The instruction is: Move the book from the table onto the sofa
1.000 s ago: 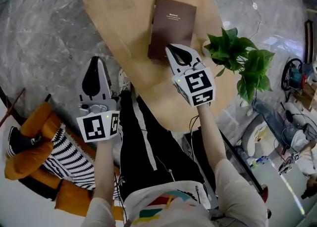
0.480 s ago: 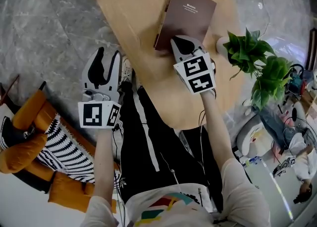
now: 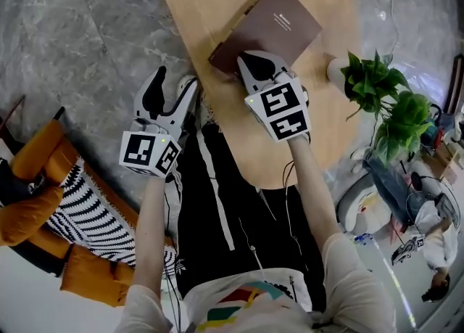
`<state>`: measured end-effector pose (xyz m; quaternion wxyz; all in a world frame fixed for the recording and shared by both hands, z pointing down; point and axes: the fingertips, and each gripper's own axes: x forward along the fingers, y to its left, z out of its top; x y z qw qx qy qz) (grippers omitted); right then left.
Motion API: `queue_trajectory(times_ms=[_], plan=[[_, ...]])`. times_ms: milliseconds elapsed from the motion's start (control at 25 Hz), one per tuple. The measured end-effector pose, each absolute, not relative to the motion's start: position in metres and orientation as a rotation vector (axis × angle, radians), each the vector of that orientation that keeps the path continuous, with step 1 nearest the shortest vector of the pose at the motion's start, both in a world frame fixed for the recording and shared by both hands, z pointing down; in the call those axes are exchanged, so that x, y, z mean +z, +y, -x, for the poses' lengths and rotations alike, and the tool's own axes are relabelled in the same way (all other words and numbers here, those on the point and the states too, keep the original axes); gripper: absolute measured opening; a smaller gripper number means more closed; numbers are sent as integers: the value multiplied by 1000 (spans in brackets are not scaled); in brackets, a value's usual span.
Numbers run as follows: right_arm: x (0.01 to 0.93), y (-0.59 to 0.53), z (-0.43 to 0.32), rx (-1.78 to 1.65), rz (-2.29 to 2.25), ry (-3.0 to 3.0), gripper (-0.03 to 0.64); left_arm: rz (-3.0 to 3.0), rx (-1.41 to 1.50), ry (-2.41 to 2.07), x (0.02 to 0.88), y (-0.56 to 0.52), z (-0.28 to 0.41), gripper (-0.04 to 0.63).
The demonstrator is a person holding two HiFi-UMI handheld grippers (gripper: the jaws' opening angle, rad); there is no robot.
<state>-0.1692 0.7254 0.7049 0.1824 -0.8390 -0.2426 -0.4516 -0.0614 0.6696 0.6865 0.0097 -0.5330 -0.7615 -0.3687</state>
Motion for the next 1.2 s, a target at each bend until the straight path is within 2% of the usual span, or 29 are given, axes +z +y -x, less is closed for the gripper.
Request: queue_trajectory(times_ms=[400, 680, 1000, 1200], plan=[[704, 698, 95, -1293, 2467, -455, 12, 1705, -1281, -2323, 703, 652, 43, 293], [700, 689, 63, -1248, 2507, -341, 12, 1662, -1472, -2340, 719, 645, 50, 343], [660, 706, 67, -1041, 2562, -389, 14, 1553, -1729, -2369, 734, 652, 65, 354], [657, 728, 98, -1074, 2580, -516, 12, 1428, -1764, -2414, 739, 657, 81, 354]])
